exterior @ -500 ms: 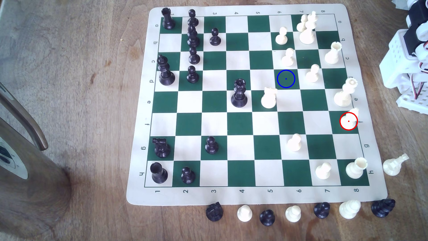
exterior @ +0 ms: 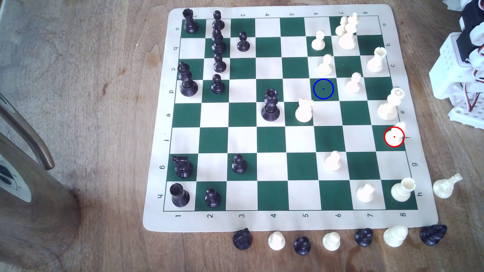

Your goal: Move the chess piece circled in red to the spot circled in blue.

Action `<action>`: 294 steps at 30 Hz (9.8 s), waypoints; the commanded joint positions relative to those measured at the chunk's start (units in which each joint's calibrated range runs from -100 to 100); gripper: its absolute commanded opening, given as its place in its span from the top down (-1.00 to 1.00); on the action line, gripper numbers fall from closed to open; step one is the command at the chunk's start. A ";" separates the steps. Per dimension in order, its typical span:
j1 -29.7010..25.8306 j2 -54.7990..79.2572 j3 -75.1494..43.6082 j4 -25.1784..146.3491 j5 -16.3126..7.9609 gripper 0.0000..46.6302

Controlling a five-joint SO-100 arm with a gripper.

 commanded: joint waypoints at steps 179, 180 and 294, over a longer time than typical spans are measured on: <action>-25.76 23.91 -15.69 150.74 -9.91 0.35; -25.76 23.91 -15.78 150.49 -10.01 0.36; 4.74 58.54 -36.99 123.13 -2.34 -0.16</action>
